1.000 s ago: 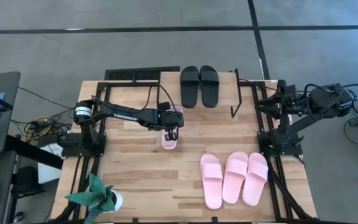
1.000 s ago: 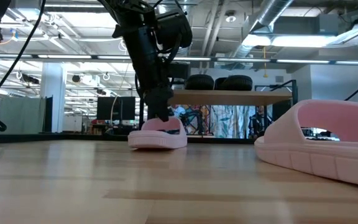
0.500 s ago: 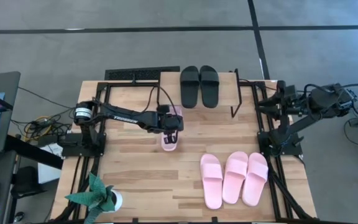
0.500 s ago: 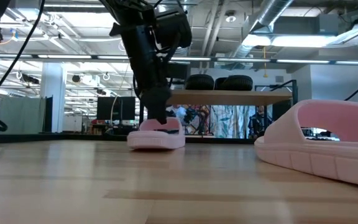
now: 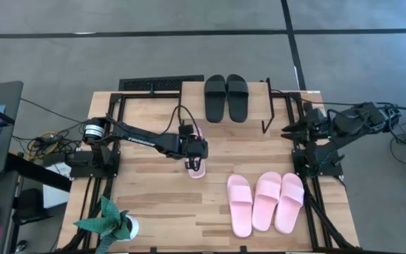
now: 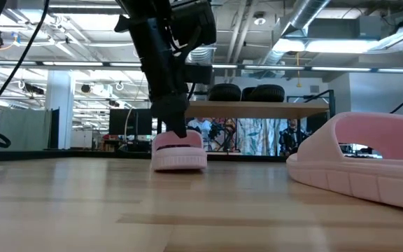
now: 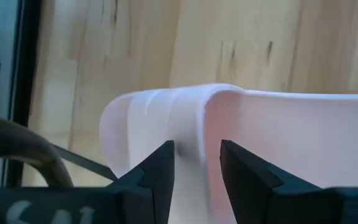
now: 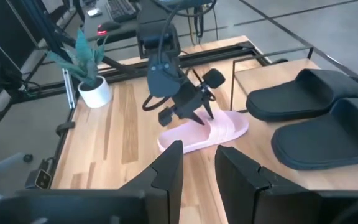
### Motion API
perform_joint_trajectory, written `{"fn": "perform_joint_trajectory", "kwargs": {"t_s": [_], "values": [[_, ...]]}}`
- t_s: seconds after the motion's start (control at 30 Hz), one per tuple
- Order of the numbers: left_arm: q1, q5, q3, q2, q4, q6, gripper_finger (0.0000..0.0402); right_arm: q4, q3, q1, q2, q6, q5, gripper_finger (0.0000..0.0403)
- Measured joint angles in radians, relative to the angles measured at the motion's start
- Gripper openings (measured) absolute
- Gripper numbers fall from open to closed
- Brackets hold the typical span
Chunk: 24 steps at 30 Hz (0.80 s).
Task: Pick and place slides into the shelf
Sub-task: Put the pink slipper under the shelf
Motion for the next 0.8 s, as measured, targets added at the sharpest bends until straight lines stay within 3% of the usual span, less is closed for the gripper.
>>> {"fn": "perform_joint_trajectory", "kwargs": {"t_s": [0.3, 0.4, 0.57, 0.8], "values": [[0.053, 0.101, 0.0, 0.0, 0.022, 0.097, 0.0114, -0.001, -0.014, 0.001, 0.0, 0.059, -0.033, 0.0082], [0.059, 0.101, 0.0, -0.001, 0.022, 0.129, 0.009, -0.001, -0.014, 0.001, 0.0, 0.06, -0.038, 0.0082], [0.066, 0.097, 0.0, -0.001, 0.038, 0.172, 0.0014, -0.001, -0.014, 0.001, 0.0, 0.06, -0.038, 0.0082], [0.077, 0.087, 0.0, -0.002, 0.068, 0.185, 0.0005, -0.002, -0.014, 0.001, 0.0, 0.059, -0.035, 0.0082]]}}
